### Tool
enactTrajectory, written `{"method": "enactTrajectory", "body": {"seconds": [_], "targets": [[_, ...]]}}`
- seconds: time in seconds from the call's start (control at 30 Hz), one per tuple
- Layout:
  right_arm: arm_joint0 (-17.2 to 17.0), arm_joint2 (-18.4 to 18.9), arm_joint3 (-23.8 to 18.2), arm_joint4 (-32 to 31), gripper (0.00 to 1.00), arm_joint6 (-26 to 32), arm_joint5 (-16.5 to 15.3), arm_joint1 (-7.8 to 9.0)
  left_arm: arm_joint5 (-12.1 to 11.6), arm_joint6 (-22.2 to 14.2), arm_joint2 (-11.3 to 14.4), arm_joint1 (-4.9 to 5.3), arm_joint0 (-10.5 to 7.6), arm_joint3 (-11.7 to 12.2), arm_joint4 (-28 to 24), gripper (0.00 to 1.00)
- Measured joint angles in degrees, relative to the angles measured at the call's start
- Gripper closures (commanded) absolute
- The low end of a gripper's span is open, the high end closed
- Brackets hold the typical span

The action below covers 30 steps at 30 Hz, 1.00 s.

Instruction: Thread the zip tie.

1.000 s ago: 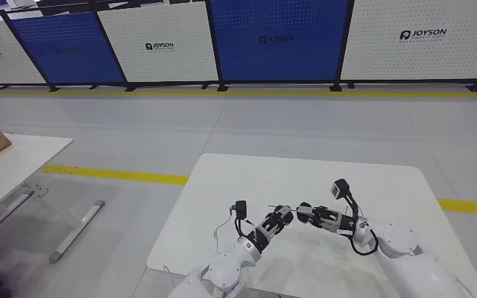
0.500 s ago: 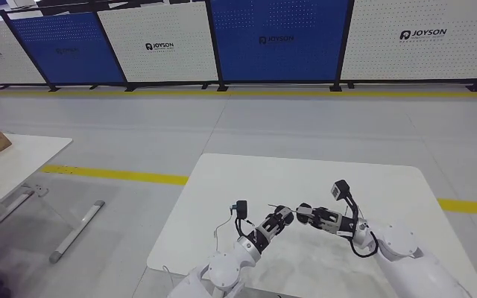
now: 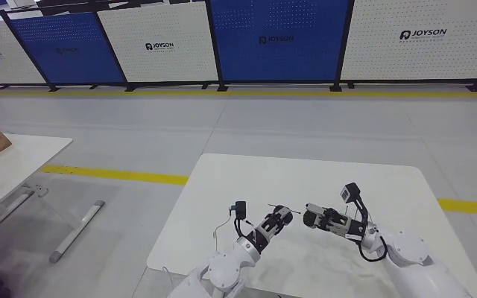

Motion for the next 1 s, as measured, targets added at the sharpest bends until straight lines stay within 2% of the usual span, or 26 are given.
{"method": "enactTrajectory", "body": {"seconds": [0.2,0.5,0.63,0.73,0.83,0.9,1.0], "targets": [[-3.25,3.59,-1.8,0.5,0.0,1.45,-0.44,1.05,0.2,1.06,-0.65,0.07,0.86,-0.74,0.03,1.0],[-3.32,3.7,-1.86,0.5,0.0,1.51,-0.43,1.08,0.14,1.17,-0.68,0.06,0.8,-0.68,0.18,1.0],[-3.32,3.71,-1.86,0.5,0.0,1.51,-0.43,1.08,-1.26,4.84,-0.45,-0.15,0.55,0.31,3.29,1.0],[-3.32,3.71,-1.86,0.5,0.0,1.51,-0.43,1.08,-2.0,5.52,-0.56,-0.27,0.49,0.46,3.05,1.0],[-3.32,3.71,-1.86,0.5,0.0,1.51,-0.43,1.08,-3.23,5.56,-1.53,-0.11,1.16,-1.05,3.5,1.0],[-3.32,3.71,-1.86,0.5,0.0,1.51,-0.43,1.08,-4.23,5.08,-2.42,0.17,2.33,-3.39,4.53,1.0],[-3.32,3.71,-1.86,0.5,0.0,1.51,-0.43,1.08,-5.1,2.42,-4.4,0.78,5.01,-8.41,3.53,1.0]]}}
